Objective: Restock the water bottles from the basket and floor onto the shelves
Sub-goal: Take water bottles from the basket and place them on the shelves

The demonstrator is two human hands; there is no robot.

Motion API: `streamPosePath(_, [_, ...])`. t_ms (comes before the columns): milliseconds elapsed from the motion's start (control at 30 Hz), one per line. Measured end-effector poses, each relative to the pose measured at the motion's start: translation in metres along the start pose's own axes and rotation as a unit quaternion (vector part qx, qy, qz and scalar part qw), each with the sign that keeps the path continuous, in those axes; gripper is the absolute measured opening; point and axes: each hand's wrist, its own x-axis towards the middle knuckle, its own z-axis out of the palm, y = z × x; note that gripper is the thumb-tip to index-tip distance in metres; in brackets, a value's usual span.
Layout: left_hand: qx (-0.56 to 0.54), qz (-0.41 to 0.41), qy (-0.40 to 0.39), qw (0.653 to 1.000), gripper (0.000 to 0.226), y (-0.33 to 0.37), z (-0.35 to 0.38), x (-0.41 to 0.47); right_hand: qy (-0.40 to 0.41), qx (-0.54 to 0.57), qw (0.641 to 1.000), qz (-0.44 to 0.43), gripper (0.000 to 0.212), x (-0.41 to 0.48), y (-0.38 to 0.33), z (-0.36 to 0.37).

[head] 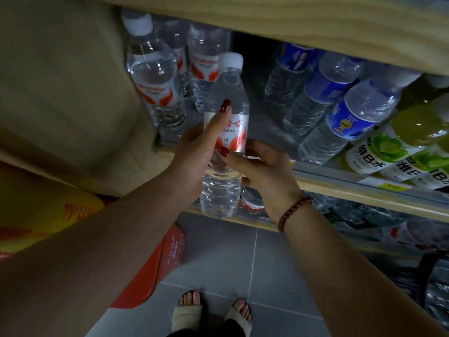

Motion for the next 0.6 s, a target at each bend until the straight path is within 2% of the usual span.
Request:
streamPosePath(100, [-0.010,0.025,-0.001,1.000,0.033,-0.003,-0.007,0.000,-0.019,-0.009,1.000,0.021,0.028,0.008,-0.002,0.004])
streamPosePath(200, [-0.017,0.042,0.001,0.999,0.041,-0.003,-0.013,0.003,-0.048,-0.032,0.998,0.025,0.032,0.016,-0.005,0.008])
streamPosePath(300, [0.004,0.070,-0.015,0.997,0.045,-0.001,-0.020,0.007,-0.066,-0.006,0.998,0.011,0.032,0.020,-0.008,0.011])
streamPosePath(400, [0.084,0.091,-0.032,0.992,0.051,0.002,-0.029,0.013,-0.061,0.014,0.998,-0.010,0.031,0.025,-0.014,0.014])
streamPosePath(500, [0.125,0.123,0.039,0.984,0.043,-0.001,-0.039,0.019,-0.049,0.014,0.998,-0.033,0.035,0.030,-0.021,0.015])
streamPosePath(600, [0.067,0.179,0.151,0.970,0.024,-0.019,-0.052,0.030,-0.027,0.015,0.998,-0.059,0.039,0.037,-0.030,0.014])
